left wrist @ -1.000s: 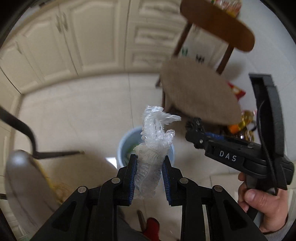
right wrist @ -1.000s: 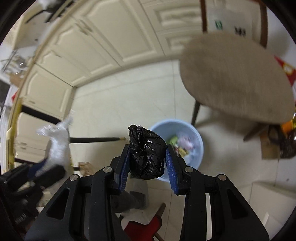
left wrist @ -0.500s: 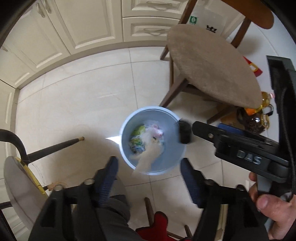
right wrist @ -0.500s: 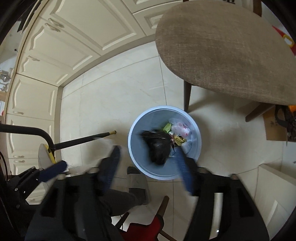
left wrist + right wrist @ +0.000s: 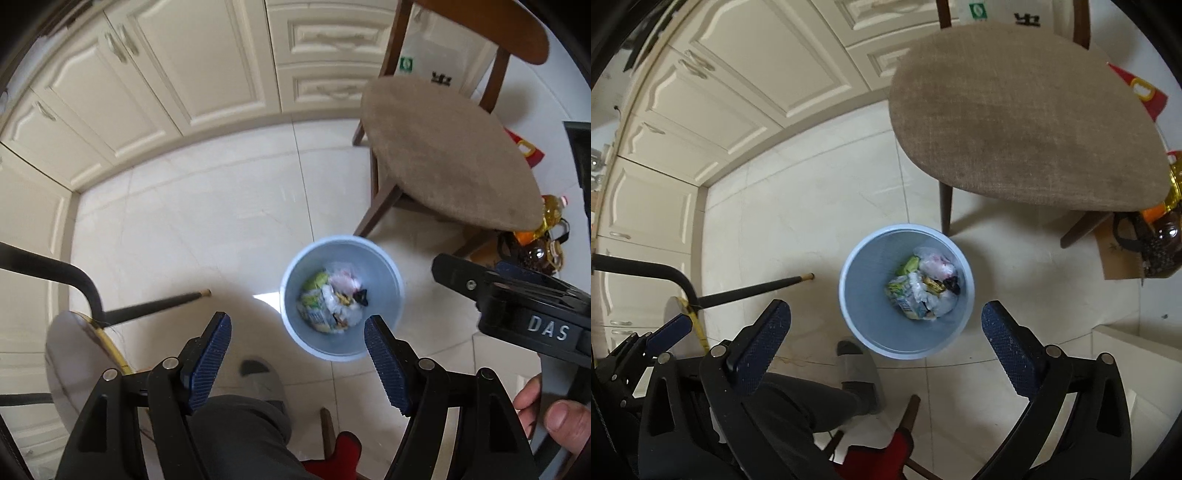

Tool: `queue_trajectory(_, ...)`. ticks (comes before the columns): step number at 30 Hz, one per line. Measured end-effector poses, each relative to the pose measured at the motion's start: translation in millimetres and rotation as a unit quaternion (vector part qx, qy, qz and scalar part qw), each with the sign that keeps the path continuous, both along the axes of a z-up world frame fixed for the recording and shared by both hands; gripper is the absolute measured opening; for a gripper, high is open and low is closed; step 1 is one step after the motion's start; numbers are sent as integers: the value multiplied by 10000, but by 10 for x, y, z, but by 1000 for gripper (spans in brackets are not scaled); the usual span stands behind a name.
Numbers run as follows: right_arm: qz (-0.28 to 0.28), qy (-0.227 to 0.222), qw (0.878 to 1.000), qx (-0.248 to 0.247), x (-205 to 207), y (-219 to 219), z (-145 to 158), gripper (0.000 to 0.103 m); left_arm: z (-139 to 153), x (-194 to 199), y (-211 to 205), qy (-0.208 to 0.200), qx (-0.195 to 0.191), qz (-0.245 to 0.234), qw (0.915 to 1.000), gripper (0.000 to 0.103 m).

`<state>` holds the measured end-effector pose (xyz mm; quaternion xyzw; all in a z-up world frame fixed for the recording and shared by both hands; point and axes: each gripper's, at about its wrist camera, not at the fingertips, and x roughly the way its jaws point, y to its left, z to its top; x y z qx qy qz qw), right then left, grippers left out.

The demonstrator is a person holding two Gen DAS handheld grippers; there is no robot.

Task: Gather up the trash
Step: 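Return both tools to the table above the remaining trash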

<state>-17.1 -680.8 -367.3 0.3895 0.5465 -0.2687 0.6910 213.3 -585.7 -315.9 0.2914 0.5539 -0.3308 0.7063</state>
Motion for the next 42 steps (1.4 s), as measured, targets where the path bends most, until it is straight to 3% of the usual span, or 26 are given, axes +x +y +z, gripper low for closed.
queue_trajectory(4,57,-206,9997,-119,44,84,256,103,310,-167,167,-195,-232,48,9995,71)
queue_trajectory(11,263,-681,9961,-504,188,342,886,103,1137,-356,844,-537,-932,272,9938,71)
queue_trajectory(17,618,-1186,9876,-822,408,755,1471,103,1770,-443,1646,-961,-1515,658,9816,71)
queue_trajectory(23,1176,-1729,9720,-1069,714,1409,2035,103,2264,-587,2591,-1364,-1953,1166,9642,74)
queue_trajectory(26,1522,-1966,9616,-1159,852,1772,2256,103,2508,-748,3141,-1696,-2144,1461,9507,75)
queue_trajectory(30,2096,-2351,9404,-1280,1064,2358,2588,103,2745,-1008,3875,-2260,-2329,1949,9256,82)
queue_trajectory(37,3001,-2888,8943,-1636,1344,3388,3043,103,2879,-1437,4870,-2875,-2339,2746,8873,83)
queue_trajectory(42,3690,-3012,8604,-1810,1528,4066,3111,103,2780,-1795,5477,-3142,-2224,3293,8622,92)
